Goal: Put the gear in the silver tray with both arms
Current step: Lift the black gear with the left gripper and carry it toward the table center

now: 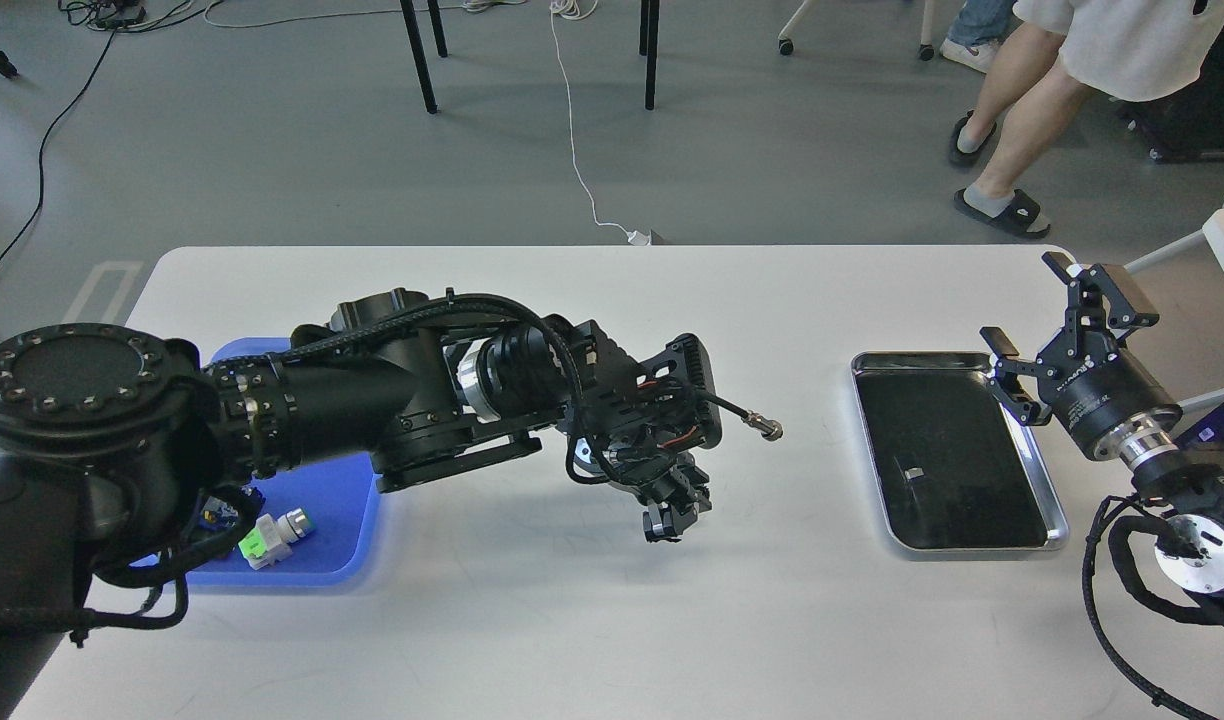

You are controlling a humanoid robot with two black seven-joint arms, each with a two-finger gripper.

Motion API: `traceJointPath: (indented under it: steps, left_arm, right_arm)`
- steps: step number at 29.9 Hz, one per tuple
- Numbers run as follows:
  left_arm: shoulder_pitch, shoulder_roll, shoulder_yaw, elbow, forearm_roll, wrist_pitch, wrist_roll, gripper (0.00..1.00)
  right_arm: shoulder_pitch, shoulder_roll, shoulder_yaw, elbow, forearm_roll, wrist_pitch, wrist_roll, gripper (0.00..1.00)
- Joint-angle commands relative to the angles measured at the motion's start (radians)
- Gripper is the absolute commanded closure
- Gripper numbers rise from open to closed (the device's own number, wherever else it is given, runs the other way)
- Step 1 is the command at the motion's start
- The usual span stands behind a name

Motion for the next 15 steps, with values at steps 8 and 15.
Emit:
traceJointPath:
  steps: [8, 15]
  left_arm:
    - [0.026, 0.0, 0.044, 0.003, 0.0, 0.0, 0.0, 0.73]
    - [0.026, 0.0, 0.044, 0.016, 0.0, 0.0, 0.0, 0.24]
  right_arm:
    - [-0.002, 0.0, 0.0, 0.0, 0.0, 0.0, 0.0, 0.01]
    - [-0.001, 0.0, 0.0, 0.002, 0.001, 0.0, 0.0, 0.01]
